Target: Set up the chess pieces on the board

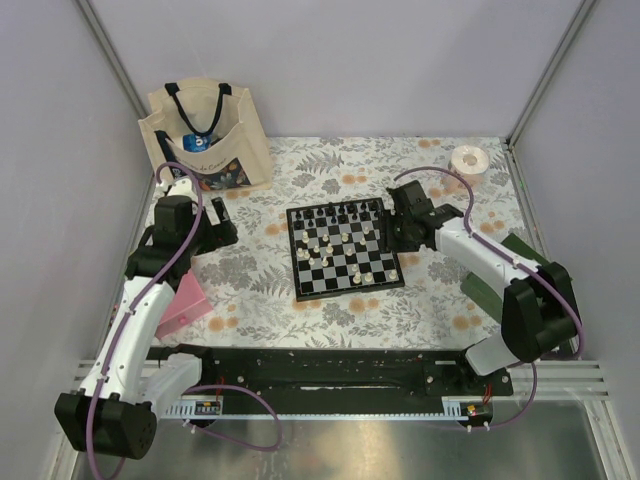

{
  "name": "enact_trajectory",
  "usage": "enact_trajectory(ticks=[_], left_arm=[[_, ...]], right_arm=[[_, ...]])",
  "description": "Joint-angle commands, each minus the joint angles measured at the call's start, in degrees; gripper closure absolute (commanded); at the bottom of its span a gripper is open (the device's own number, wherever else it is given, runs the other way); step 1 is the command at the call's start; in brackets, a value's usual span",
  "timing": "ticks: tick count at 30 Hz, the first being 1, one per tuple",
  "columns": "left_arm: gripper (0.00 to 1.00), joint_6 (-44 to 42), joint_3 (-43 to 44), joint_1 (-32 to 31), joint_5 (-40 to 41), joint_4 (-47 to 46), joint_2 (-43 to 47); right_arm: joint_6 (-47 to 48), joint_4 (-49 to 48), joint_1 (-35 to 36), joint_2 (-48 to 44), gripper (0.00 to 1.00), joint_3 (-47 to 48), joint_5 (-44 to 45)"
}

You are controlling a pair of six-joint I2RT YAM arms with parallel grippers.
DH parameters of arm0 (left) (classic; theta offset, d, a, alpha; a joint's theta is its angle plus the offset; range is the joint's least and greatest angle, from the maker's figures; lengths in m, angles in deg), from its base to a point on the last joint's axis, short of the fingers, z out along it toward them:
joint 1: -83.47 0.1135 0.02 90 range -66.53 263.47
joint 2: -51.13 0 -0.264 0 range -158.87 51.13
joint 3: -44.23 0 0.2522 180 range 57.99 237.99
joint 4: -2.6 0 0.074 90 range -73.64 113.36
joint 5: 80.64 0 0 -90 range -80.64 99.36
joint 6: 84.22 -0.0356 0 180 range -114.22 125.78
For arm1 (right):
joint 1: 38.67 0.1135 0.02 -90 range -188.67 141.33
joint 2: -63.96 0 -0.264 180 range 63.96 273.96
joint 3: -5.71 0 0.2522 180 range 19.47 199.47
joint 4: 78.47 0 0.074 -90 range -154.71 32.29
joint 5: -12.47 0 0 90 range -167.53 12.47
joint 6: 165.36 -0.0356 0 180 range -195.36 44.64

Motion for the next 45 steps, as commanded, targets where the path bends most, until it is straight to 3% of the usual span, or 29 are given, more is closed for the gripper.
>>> enact_trajectory(ticks=[1,10,19,35,45], left_arm=[[0.01,-1.1,0.4,0.2,-2.0,-1.9,1.2],[0.01,-1.2,0.1,0.3,-2.3,-2.0,1.3],[0.01,-1.2,0.0,0.2,-1.6,-1.8,1.4],[0.01,-1.0,0.2,0.3,-1.3,-2.1,0.8],[0.01,-0.9,0.1,0.3,-0.9,-2.0,0.8]], right_arm=[[1.1,-2.3,0.5,1.1,0.47,5.7,-0.9],[0.8,-2.6,0.6,10.9,0.48,14.9,-2.4],[0.4,-2.4,2.7,18.1,0.51,17.9,-2.1],[1.6,-1.7,3.2,24.1,0.54,21.6,0.4],[1.4,-0.4,3.2,26.0,0.62,23.5,1.9]])
